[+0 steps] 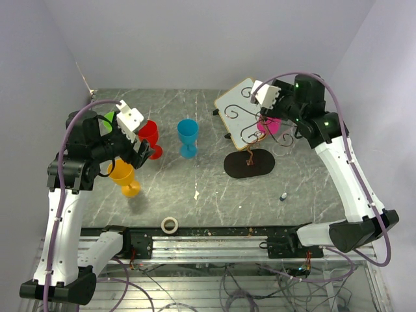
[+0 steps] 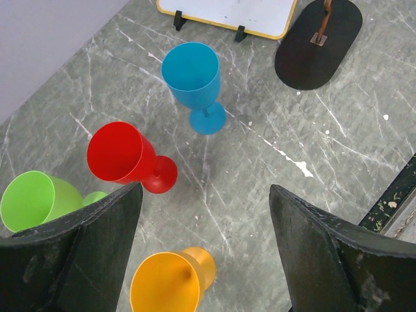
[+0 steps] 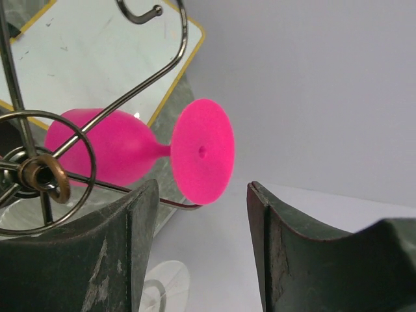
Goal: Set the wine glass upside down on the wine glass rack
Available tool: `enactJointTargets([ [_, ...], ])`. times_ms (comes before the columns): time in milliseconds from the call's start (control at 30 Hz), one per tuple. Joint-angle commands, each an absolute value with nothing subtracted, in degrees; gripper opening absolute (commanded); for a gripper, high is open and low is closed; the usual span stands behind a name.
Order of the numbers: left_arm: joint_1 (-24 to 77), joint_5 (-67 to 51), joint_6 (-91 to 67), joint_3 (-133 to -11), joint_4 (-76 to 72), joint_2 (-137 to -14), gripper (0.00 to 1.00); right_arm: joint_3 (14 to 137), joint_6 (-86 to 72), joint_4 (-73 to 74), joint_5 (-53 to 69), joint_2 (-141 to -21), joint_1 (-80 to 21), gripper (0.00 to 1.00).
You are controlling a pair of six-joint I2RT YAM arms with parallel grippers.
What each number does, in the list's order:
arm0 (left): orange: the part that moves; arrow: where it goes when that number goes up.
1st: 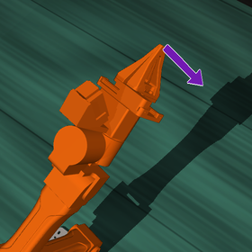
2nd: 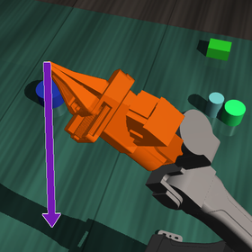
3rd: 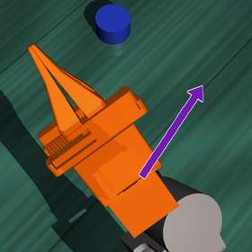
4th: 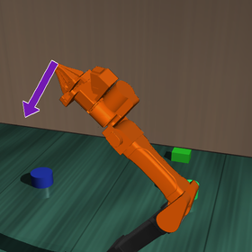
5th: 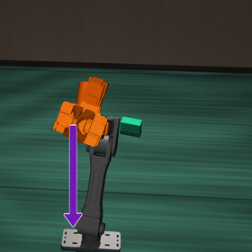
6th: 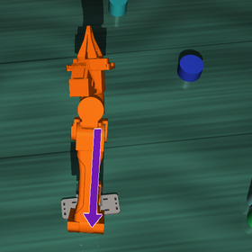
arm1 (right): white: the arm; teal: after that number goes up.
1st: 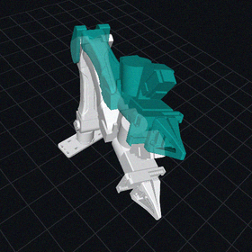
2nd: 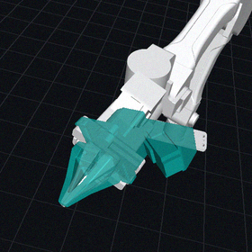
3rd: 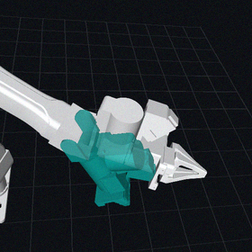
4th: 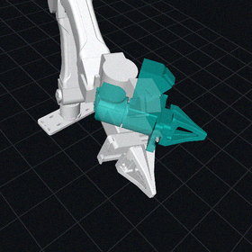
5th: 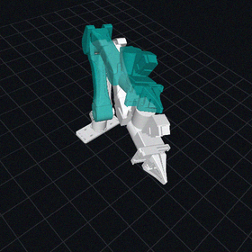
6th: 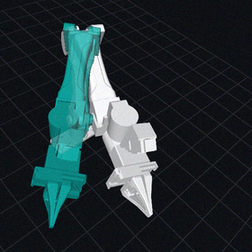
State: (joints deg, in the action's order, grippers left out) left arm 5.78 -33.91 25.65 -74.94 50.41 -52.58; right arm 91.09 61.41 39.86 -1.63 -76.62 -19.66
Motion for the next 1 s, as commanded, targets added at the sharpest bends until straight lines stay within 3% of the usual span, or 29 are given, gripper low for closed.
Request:
enactJointTargets([
  [0,5.1,-33.0,25.4,-74.4,48.3,-51.8,0.89,94.7,57.7,38.9,0.2,-75.1,-18.9,0.56],
  [467,5.0,-23.5,21.6,-73.3,43.0,-53.5,0.82,102.8,46.4,40.7,15.1,-73.4,-13.3,0.61],
  [733,7.2,-21.2,20.4,-78.9,41.6,-61.5,0.79,103.4,38.6,37.3,14.1,-73.1,-10.0,0.64],
  [967,14.7,-15.6,17.9,-81.8,36.9,-70.1,0.8,101.7,37.4,36.4,12.8,-72.8,-8.9,0.65],
])
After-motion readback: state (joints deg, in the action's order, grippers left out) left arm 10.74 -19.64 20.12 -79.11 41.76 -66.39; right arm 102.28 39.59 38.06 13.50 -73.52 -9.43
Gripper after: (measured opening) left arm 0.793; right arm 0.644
